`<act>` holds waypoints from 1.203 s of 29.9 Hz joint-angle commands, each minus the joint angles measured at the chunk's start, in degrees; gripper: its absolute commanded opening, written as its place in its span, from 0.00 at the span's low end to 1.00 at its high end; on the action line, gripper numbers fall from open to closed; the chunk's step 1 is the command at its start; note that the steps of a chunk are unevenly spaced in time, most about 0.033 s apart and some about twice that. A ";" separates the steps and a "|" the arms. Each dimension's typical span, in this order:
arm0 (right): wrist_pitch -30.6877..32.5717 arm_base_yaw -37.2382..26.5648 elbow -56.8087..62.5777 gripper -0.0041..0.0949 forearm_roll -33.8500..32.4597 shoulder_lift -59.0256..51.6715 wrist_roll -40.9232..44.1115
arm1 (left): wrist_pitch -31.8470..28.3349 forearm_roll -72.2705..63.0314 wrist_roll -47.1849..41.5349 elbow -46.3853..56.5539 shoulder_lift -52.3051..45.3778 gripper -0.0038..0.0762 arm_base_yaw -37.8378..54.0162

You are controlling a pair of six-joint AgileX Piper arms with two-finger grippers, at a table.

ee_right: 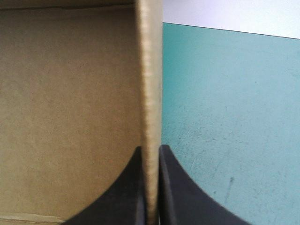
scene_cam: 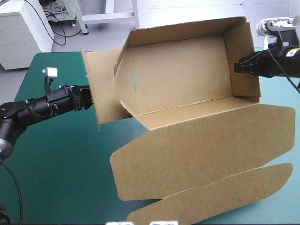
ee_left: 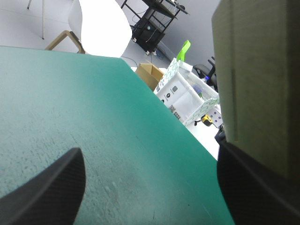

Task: Fold the box

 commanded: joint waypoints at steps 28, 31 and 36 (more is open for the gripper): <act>-17.91 24.23 -1.52 0.03 -28.12 -1.26 20.81 | 5.98 -7.77 3.58 -1.60 -6.12 0.77 -2.94; -18.31 24.90 -1.52 0.03 -29.05 -1.26 21.44 | 5.98 -7.77 3.95 -1.60 -6.09 0.77 -4.83; -18.43 25.85 -1.52 0.03 -30.58 -1.26 22.10 | 5.68 -7.77 4.86 -3.43 -6.09 0.77 -8.32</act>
